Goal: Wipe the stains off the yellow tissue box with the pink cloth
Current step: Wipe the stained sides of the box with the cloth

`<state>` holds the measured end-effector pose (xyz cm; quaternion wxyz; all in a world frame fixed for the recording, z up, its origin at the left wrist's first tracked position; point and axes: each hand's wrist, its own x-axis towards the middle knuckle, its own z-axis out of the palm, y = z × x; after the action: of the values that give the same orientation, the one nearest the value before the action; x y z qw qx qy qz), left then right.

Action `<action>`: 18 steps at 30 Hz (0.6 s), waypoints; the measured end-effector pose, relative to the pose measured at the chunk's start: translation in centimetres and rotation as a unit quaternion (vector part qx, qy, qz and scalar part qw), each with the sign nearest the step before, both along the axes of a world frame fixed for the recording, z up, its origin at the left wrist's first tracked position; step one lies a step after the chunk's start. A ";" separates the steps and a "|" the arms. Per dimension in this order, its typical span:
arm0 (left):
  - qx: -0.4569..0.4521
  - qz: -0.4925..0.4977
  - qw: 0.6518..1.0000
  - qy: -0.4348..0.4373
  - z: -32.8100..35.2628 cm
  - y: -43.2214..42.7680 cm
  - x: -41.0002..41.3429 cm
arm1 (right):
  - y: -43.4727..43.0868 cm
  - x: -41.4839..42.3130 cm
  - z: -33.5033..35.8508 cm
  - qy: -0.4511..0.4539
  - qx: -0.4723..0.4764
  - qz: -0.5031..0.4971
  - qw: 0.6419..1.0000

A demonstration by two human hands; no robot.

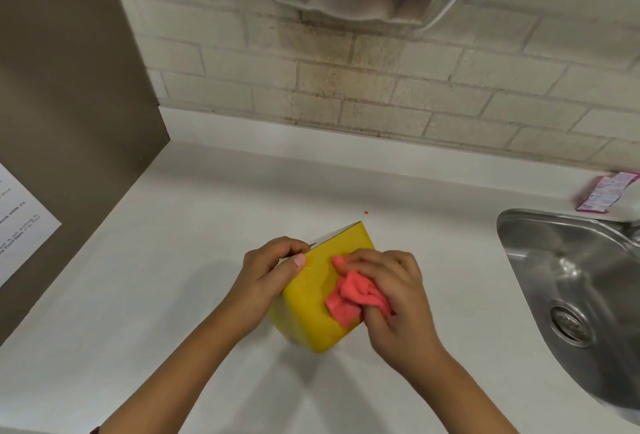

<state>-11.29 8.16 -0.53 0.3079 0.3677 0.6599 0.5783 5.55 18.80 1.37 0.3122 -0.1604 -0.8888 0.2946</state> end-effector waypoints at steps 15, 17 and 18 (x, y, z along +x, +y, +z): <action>-0.007 0.006 1.000 -0.010 0.1 0.0 -0.1 | 0.5 1.6 -0.3 0.015 0.010 0.069 0.997; -0.009 0.006 1.000 -0.013 0.1 -0.1 -0.2 | 1.2 0.6 0.0 0.025 -0.011 -0.009 1.000; -0.011 0.004 1.000 -0.012 0.1 -0.1 -0.1 | 1.3 -0.1 0.2 0.021 -0.017 -0.044 0.999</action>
<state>-11.41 8.06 -0.46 0.3174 0.3543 0.6638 0.5771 5.44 20.11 1.61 0.3412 -0.1982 -0.8690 0.2987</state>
